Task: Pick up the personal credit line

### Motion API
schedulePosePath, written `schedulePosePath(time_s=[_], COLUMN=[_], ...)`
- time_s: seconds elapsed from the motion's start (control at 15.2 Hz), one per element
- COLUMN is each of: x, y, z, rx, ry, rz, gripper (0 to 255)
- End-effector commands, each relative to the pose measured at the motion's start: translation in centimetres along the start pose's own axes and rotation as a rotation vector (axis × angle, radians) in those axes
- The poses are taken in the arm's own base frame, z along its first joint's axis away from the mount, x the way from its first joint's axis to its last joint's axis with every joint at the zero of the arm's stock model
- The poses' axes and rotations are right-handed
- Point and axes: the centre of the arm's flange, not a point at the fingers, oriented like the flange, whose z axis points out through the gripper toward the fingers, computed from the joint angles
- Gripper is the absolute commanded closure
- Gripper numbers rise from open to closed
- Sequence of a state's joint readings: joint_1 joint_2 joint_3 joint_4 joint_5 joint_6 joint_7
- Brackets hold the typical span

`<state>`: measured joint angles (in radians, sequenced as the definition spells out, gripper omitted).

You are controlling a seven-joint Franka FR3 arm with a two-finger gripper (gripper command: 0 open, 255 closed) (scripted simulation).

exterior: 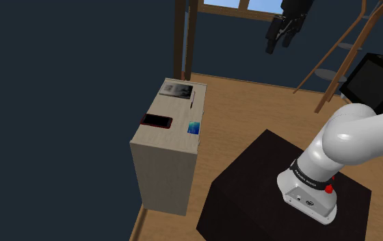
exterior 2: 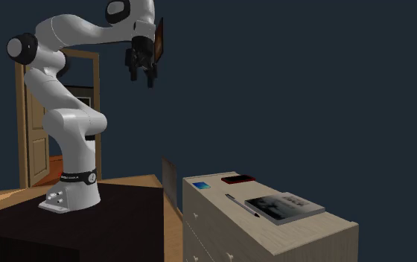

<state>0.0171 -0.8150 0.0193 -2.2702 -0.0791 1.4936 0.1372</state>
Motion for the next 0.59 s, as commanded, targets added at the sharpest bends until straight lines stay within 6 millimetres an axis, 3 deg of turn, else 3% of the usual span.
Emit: schedulePosePath(time_s=[0.0, 0.53], x=[0.0, 2.7], y=[0.0, -5.4], z=[0.0, 8.7], rx=[0.0, -0.006], ry=[0.0, 0.01], rz=[0.0, 0.199], gripper=[0, 0])
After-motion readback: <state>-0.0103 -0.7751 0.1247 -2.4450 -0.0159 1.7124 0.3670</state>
